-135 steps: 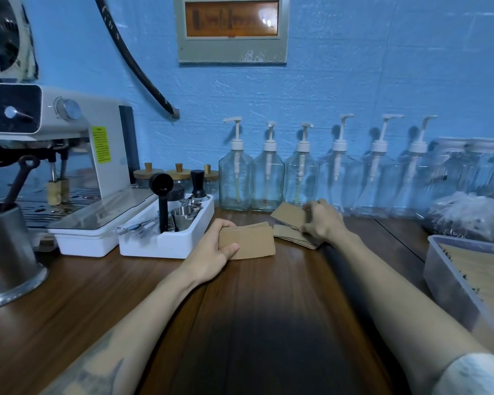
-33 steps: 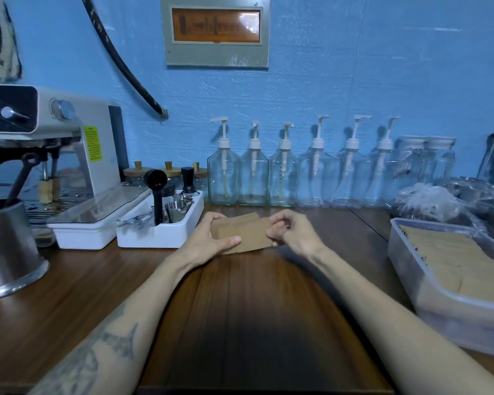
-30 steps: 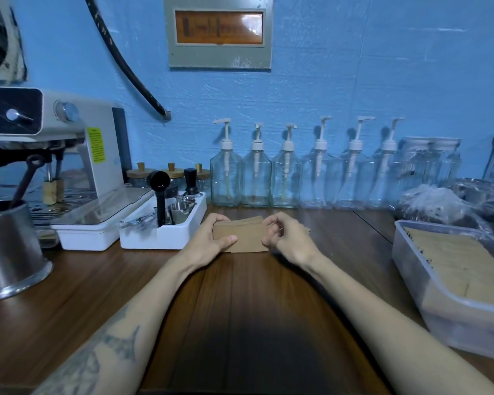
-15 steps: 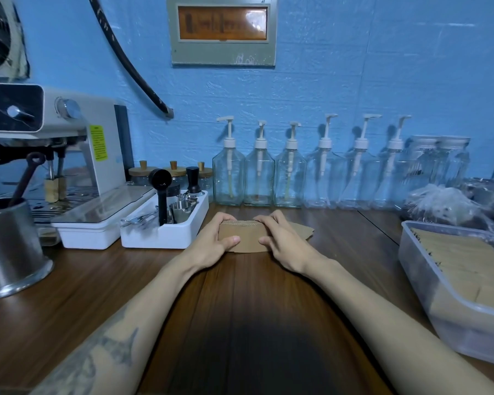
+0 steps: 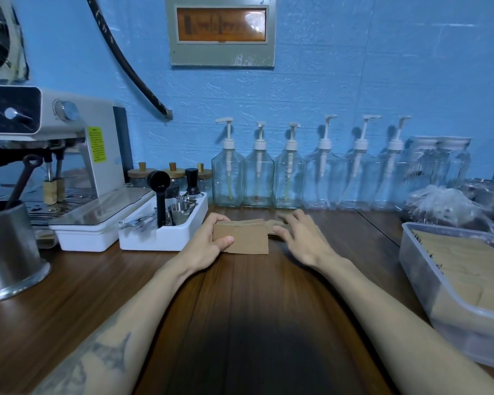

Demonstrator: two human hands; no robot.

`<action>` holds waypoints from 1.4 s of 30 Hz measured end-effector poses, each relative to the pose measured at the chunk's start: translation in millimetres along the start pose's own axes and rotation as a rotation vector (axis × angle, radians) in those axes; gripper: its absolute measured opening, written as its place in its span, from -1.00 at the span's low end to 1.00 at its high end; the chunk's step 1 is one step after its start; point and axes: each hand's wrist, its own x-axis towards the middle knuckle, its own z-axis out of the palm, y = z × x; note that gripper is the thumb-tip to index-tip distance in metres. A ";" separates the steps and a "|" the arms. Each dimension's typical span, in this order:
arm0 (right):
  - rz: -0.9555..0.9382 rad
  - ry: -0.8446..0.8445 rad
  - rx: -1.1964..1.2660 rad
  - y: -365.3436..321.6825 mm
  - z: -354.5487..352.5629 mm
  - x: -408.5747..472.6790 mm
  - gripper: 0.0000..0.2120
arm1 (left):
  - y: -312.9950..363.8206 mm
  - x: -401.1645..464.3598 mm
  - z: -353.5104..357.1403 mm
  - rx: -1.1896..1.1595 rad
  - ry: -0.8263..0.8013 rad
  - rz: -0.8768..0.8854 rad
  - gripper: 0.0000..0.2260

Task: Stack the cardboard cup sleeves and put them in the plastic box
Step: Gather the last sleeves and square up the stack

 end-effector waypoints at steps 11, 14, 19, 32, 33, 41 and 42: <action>0.161 -0.176 -0.194 18.8 -2.4 5.7 -0.56 | 2.1 -0.2 -0.5 -0.007 -0.015 -0.019 -0.73; 0.171 -0.155 -0.139 17.8 -4.8 5.5 -0.53 | 1.8 -0.3 -0.4 -0.008 -0.014 -0.016 -0.73; 0.156 -0.081 0.002 14.1 -12.8 4.0 -0.44 | 2.4 -0.8 -0.1 0.008 -0.010 -0.015 -0.73; 0.311 0.003 0.360 14.9 -25.9 1.0 -0.38 | 3.0 -1.5 0.0 0.011 -0.012 -0.017 -0.73; 0.330 0.074 0.429 13.0 -29.6 0.3 -0.39 | 2.6 -1.3 0.2 0.012 -0.013 -0.018 -0.73; 0.136 0.357 0.788 -8.8 -44.1 -5.8 -0.61 | 3.0 -2.4 0.3 0.022 0.002 -0.032 -0.71; 0.112 0.293 0.739 -10.7 -40.9 -8.6 -0.63 | 3.4 -2.4 0.2 0.023 0.001 -0.033 -0.71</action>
